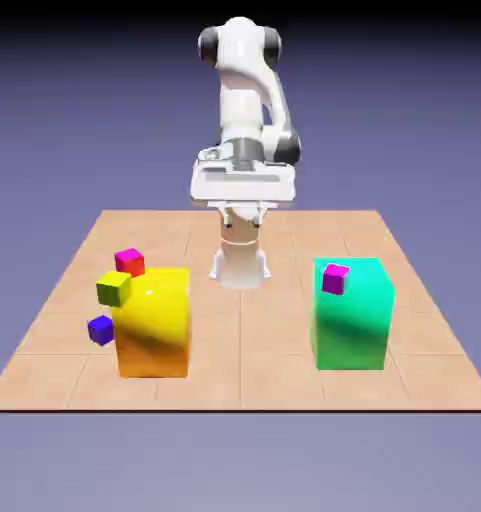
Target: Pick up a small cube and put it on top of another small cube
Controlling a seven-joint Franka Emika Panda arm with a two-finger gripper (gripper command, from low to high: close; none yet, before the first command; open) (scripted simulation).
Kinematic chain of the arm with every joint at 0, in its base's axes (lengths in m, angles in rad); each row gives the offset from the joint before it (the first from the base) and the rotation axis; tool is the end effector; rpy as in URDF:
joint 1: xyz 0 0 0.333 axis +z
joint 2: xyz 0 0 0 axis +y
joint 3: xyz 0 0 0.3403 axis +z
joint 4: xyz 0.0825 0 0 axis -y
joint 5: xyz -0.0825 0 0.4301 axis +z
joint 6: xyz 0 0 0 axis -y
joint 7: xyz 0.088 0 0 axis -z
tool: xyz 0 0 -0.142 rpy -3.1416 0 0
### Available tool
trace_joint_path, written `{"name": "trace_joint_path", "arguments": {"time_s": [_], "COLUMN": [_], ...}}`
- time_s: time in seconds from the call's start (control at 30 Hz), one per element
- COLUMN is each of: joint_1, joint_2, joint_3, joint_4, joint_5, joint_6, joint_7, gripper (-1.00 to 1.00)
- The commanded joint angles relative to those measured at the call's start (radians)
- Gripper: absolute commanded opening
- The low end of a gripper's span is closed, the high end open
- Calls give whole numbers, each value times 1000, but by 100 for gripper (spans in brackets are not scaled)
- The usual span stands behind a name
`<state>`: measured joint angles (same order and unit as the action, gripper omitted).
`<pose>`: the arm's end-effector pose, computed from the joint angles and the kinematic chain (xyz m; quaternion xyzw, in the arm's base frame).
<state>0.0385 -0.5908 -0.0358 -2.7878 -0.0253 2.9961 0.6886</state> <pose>0.4390 0.0034 0.4403 -0.8708 0.3006 -0.3646 0.1353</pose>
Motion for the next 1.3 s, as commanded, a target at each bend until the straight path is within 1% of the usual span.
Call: {"name": "trace_joint_path", "arguments": {"time_s": [0.0,1.27], "joint_1": [22,856], "joint_2": [-17,-673], "joint_3": [-30,-1157], "joint_4": [18,717], "joint_5": [-21,-817], "joint_6": [-34,-1321], "joint_7": [-44,-1696], "gripper": [0,0]}}
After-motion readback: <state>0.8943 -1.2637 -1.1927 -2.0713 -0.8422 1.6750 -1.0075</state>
